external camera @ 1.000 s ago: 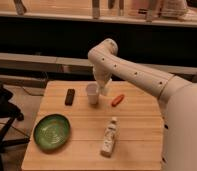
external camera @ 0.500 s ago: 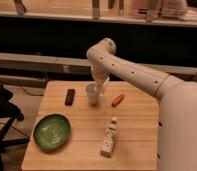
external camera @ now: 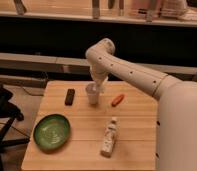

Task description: Place the white sponge in the ceramic cup

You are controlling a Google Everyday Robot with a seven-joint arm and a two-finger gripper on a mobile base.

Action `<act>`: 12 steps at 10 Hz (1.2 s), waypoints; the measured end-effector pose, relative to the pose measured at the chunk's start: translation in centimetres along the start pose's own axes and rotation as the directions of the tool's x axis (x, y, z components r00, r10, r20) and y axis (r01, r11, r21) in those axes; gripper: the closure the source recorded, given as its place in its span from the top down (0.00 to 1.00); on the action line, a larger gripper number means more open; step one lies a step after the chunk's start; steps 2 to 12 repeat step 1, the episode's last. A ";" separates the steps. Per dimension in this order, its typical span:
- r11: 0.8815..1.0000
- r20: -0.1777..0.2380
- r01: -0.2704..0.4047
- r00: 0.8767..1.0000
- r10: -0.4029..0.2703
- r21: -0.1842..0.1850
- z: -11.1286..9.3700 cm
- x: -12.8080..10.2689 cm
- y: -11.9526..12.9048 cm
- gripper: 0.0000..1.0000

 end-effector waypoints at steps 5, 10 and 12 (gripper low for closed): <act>1.000 0.000 0.002 1.000 -0.002 0.003 0.1 0.0 0.0 0.00; 1.000 0.000 0.002 1.000 -0.002 0.003 0.1 0.0 0.0 0.00; 1.000 0.000 0.002 1.000 -0.002 0.003 0.1 0.0 0.0 0.00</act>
